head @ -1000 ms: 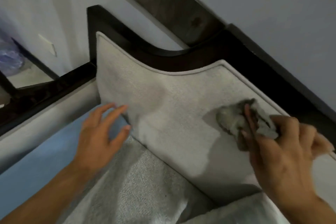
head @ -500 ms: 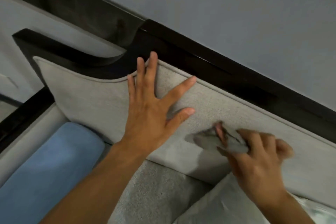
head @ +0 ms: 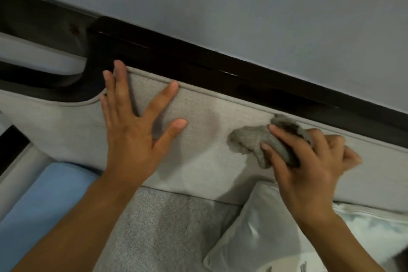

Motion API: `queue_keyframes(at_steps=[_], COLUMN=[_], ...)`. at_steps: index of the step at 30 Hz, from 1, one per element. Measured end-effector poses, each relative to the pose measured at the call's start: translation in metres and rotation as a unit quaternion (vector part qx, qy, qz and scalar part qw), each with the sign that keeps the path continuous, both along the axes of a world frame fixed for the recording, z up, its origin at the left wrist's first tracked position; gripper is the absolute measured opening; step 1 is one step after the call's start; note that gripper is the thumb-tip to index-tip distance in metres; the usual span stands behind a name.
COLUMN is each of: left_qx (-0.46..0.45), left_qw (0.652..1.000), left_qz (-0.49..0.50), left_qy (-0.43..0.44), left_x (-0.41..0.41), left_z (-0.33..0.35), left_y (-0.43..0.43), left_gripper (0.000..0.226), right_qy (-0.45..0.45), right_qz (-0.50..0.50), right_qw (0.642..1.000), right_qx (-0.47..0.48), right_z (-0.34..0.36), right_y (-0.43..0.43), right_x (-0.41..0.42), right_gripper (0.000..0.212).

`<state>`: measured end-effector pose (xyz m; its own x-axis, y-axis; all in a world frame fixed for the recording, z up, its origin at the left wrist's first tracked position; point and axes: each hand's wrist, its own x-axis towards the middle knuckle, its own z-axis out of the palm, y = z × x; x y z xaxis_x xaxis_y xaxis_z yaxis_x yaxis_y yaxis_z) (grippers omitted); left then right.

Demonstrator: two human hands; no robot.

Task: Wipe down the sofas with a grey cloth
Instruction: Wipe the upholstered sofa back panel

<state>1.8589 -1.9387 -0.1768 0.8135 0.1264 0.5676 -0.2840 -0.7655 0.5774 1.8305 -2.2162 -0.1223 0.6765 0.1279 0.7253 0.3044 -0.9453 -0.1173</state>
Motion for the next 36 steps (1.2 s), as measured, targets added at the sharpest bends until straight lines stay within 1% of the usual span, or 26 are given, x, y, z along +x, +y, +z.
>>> queue_keyframes(at_steps=[2, 4, 5, 7, 8, 9, 12, 13, 14, 16, 18, 19, 21, 22, 24, 26, 27, 29, 31, 32, 33, 34, 35, 36], left_qx=[-0.015, -0.036, -0.042, -0.036, -0.022, -0.002, 0.055, 0.057, 0.052, 0.058, 0.08, 0.084, 0.078, 0.073, 0.072, 0.071, 0.068, 0.061, 0.06, 0.058, 0.058, 0.057, 0.055, 0.048], left_qw=[1.0, 0.999, 0.999, 0.999, 0.999, 0.999, 0.998, 0.998, 0.998, 0.998, 0.996, 0.996, 0.996, 0.997, 0.997, 0.997, 0.997, 0.997, 0.997, 0.997, 0.997, 0.997, 0.997, 0.997], left_qz=[0.001, 0.003, 0.008, 0.023, 0.025, 0.02, 0.003, 0.008, 0.015, 0.019, 0.02, 0.023, 0.031, 0.035, 0.035, 0.036, 0.039, 0.04, 0.038, 0.035, 0.031, 0.029, 0.031, 0.035], left_qy=[0.006, 0.011, 0.013, 0.022, 0.026, 0.026, 0.011, 0.012, 0.014, 0.017, 0.017, 0.016, 0.013, 0.013, 0.016, 0.021, 0.024, 0.028, 0.033, 0.037, 0.041, 0.044, 0.046, 0.049], left_x=[-0.004, -0.01, -0.013, -0.02, -0.022, -0.023, -0.023, -0.022, -0.022, -0.024, -0.026, -0.028, -0.029, -0.028, -0.028, -0.027, -0.028, -0.03, -0.032, -0.033, -0.033, -0.034, -0.035, -0.036], left_z=[0.002, 0.006, 0.009, 0.014, 0.017, 0.019, 0.024, 0.026, 0.029, 0.031, 0.028, 0.026, 0.023, 0.022, 0.021, 0.021, 0.02, 0.021, 0.022, 0.022, 0.023, 0.024, 0.025, 0.025], left_y=[-0.003, -0.009, -0.013, -0.025, -0.034, -0.044, -0.079, -0.094, -0.107, -0.133, -0.152, -0.158, -0.164, -0.163, -0.163, -0.164, -0.165, -0.167, -0.167, -0.165, -0.165, -0.164, -0.165, -0.168], left_gripper=[0.061, 0.061, 0.06, 0.059, 0.058, 0.057, 0.054, 0.054, 0.054, 0.054, 0.052, 0.051, 0.051, 0.052, 0.053, 0.053, 0.053, 0.053, 0.053, 0.053, 0.053, 0.054, 0.054, 0.054], right_qy=[0.019, 0.04, 0.046, 0.045, 0.039, 0.031, 0.028, 0.024, 0.018, 0.036, 0.075, 0.083, 0.069, 0.06, 0.061, 0.054, 0.044, 0.038, 0.053, 0.059, 0.061, 0.061, 0.061, 0.063], right_qz=[-0.027, -0.012, 0.003, 0.018, 0.002, -0.034, -0.14, -0.154, -0.148, -0.097, -0.035, -0.029, -0.066, -0.099, -0.157, -0.179, -0.172, -0.124, -0.065, -0.059, -0.074, -0.106, -0.146, -0.185], right_qw=[0.997, 0.988, 0.984, 0.982, 0.981, 0.976, 0.941, 0.932, 0.93, 0.947, 0.971, 0.979, 0.985, 0.982, 0.963, 0.945, 0.944, 0.954, 0.973, 0.981, 0.984, 0.981, 0.972, 0.957], right_qx=[0.066, 0.146, 0.172, 0.181, 0.191, 0.212, 0.308, 0.328, 0.336, 0.304, 0.226, 0.186, 0.147, 0.152, 0.209, 0.267, 0.278, 0.271, 0.215, 0.177, 0.153, 0.151, 0.171, 0.213], right_z=[0.004, 0.001, 0.0, 0.0, 0.002, 0.004, 0.012, 0.012, 0.012, 0.007, 0.004, 0.005, 0.004, 0.003, 0.003, 0.002, 0.001, 0.0, 0.0, 0.001, 0.002, 0.004, 0.008, 0.01], right_y=[0.008, 0.03, 0.036, 0.025, 0.007, -0.016, -0.074, -0.077, -0.069, -0.036, -0.009, -0.012, -0.047, -0.07, -0.109, -0.114, -0.101, -0.069, -0.057, -0.066, -0.084, -0.107, -0.132, -0.155], right_x=[0.001, 0.003, 0.003, -0.001, -0.005, -0.008, -0.011, -0.011, -0.011, -0.009, -0.011, -0.012, -0.013, -0.016, -0.023, -0.023, -0.019, -0.014, -0.014, -0.013, -0.014, -0.017, -0.021, -0.025], right_gripper=[0.032, 0.03, 0.028, 0.024, 0.022, 0.022, 0.016, 0.015, 0.014, 0.011, 0.012, 0.013, 0.015, 0.016, 0.019, 0.018, 0.016, 0.016, 0.017, 0.017, 0.016, 0.015, 0.014, 0.014])
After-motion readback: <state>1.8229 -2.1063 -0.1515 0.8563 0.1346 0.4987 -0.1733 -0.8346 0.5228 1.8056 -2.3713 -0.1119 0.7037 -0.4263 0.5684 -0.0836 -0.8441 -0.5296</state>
